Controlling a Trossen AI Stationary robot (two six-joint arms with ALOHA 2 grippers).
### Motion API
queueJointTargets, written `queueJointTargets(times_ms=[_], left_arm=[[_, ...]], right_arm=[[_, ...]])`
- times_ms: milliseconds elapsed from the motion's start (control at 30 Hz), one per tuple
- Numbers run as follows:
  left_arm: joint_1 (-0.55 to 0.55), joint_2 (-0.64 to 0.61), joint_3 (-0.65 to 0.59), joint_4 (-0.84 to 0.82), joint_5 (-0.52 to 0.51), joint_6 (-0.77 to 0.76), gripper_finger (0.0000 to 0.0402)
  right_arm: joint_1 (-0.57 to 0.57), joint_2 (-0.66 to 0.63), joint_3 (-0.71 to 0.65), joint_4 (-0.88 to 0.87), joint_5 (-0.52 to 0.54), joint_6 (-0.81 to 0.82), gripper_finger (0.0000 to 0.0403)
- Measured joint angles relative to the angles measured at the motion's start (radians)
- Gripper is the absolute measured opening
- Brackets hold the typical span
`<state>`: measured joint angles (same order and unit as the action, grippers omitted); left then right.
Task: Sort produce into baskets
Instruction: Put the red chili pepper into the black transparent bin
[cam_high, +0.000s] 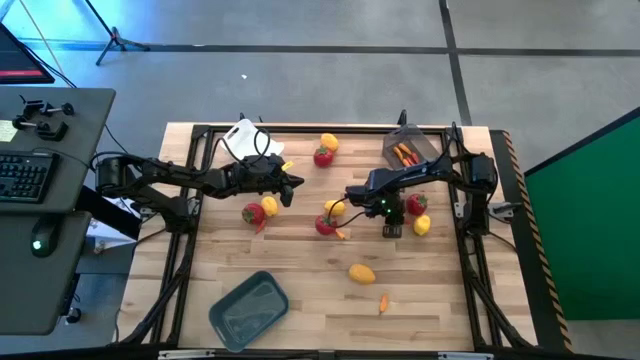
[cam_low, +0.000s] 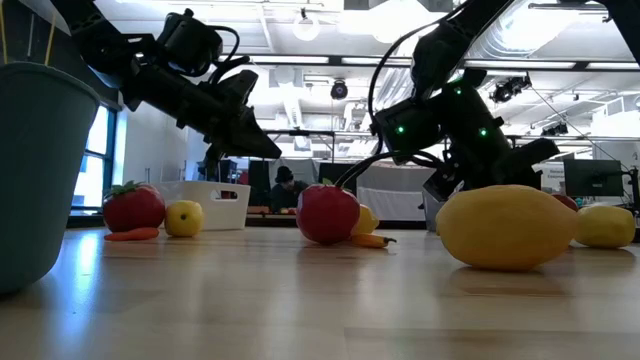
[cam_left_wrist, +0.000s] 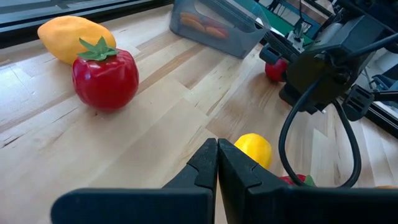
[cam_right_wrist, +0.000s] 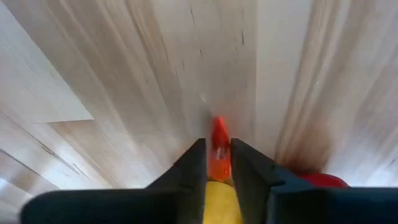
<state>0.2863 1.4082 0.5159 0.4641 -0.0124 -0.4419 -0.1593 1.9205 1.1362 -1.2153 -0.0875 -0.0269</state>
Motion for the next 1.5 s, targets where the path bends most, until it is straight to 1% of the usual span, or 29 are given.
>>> queueJointTargets(times_ms=[100,167,267,400,600,800,900,967,1067,1133,1200,1300,1500], left_arm=[[0.0,0.0,0.0,0.0,0.0,0.0,0.0],[0.0,0.0,0.0,0.0,0.0,0.0,0.0],[0.0,0.0,0.0,0.0,0.0,0.001,0.0],[0.0,0.0,0.0,0.0,0.0,0.017,0.0],[0.0,0.0,0.0,0.0,0.0,0.027,0.0],[0.0,0.0,0.0,0.0,0.0,0.027,0.0],[0.0,0.0,0.0,0.0,0.0,0.027,0.0],[0.0,0.0,0.0,0.0,0.0,0.027,0.0],[0.0,0.0,0.0,0.0,0.0,0.027,0.0],[0.0,0.0,0.0,0.001,0.0,0.027,0.0],[0.0,0.0,0.0,0.001,0.0,0.034,0.0],[0.0,0.0,0.0,0.001,0.0,0.035,0.0],[0.0,0.0,0.0,0.001,0.0,0.032,0.0]], right_arm=[[0.0,0.0,0.0,-0.01,0.0,0.0,0.0014],[0.003,-0.003,0.001,-0.014,0.001,-0.003,0.0005],[0.01,-0.021,0.001,-0.016,-0.003,-0.005,0.0008],[0.01,-0.06,0.001,-0.023,-0.041,0.002,0.0002],[0.009,-0.139,0.001,-0.023,-0.046,0.033,0.0001],[0.009,-0.242,0.002,-0.017,-0.05,0.093,0.0],[-0.007,-0.322,0.002,0.017,-0.053,0.128,0.0],[-0.037,-0.387,0.002,0.041,-0.052,0.159,0.0],[-0.104,-0.488,0.002,0.068,-0.008,0.209,0.0],[-0.16,-0.547,0.002,0.088,0.036,0.23,0.0],[-0.223,-0.586,0.002,0.104,0.103,0.237,0.0],[-0.326,-0.605,0.002,0.142,0.157,0.231,0.0],[-0.519,-0.564,-0.028,0.252,0.155,0.146,0.0]])
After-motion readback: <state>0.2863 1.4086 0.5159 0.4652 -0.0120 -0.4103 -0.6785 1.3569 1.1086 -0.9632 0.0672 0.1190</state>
